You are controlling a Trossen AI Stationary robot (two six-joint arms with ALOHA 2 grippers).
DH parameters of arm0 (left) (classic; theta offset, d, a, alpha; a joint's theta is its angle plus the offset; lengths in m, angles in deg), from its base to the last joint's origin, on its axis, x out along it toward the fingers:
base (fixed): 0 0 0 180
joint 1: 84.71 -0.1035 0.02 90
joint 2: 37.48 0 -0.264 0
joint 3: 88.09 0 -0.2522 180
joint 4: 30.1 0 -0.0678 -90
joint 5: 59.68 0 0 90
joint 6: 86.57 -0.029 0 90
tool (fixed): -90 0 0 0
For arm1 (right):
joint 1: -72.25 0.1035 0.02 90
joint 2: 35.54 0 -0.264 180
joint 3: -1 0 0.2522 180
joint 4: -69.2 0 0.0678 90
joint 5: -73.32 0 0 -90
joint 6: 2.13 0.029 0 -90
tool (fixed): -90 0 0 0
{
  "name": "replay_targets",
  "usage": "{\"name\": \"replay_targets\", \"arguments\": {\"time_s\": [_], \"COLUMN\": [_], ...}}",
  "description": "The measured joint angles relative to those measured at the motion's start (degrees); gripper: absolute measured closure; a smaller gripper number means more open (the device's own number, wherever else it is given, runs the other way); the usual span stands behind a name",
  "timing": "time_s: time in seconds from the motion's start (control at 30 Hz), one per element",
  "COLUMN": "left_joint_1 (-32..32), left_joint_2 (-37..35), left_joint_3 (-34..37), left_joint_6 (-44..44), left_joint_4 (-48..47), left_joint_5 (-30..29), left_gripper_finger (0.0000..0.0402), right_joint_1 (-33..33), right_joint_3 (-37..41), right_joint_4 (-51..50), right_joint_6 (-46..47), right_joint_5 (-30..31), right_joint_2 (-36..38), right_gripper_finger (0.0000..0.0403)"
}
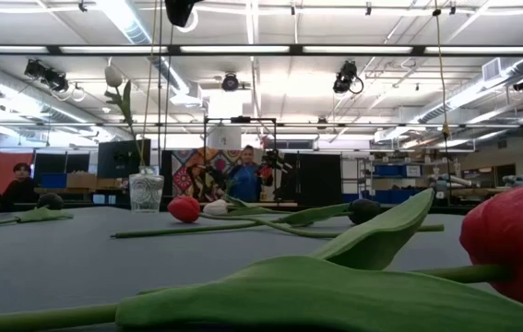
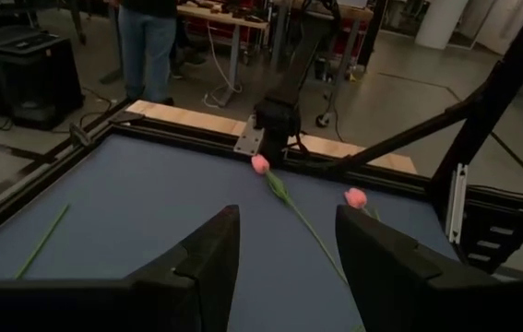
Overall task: Sort flowers into vase by color
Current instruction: Put the white tulip into the transparent vase
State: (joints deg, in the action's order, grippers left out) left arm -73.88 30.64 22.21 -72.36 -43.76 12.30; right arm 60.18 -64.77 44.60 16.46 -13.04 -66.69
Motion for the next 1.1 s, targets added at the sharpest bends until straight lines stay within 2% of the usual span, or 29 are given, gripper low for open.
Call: {"name": "replay_targets", "arguments": {"time_s": [0.13, 0.3, 0.53, 0.67, 0.77, 1.1], "left_joint_1": [0.00, -0.55, -2.23, -2.78, -2.49, -1.33], "left_joint_2": [0.00, 0.00, 0.00, 0.00, -0.47, -1.53], "left_joint_3": [0.00, 0.00, 0.00, -0.02, -0.02, -0.07], "left_joint_6": [0.01, 0.01, 2.62, 7.29, 7.99, 10.72], "left_joint_4": [0.07, -0.13, -2.74, -6.62, -11.04, -20.65], "left_joint_5": [0.00, 0.00, -0.28, -0.29, -0.28, -0.28], "left_gripper_finger": [0.0217, 0.0217, 0.0217, 0.0217, 0.0217, 0.0217], "right_joint_1": [-0.03, 0.17, 3.86, 7.32, 11.44, 25.24], "right_joint_3": [-0.02, 0.02, 0.07, 0.07, 0.07, 0.04], "right_joint_4": [-7.02, -17.90, -21.35, -21.79, -24.24, -29.41], "right_joint_6": [13.82, 27.55, 45.05, 49.07, 55.68, 76.91], "right_joint_5": [1.85, -3.73, -0.12, -2.85, -4.42, -7.73], "right_joint_2": [-2.30, -8.67, -20.30, -28.06, -33.06, -41.22], "right_gripper_finger": [0.0304, 0.0306, 0.0308, 0.0309, 0.0309, 0.0309]}}
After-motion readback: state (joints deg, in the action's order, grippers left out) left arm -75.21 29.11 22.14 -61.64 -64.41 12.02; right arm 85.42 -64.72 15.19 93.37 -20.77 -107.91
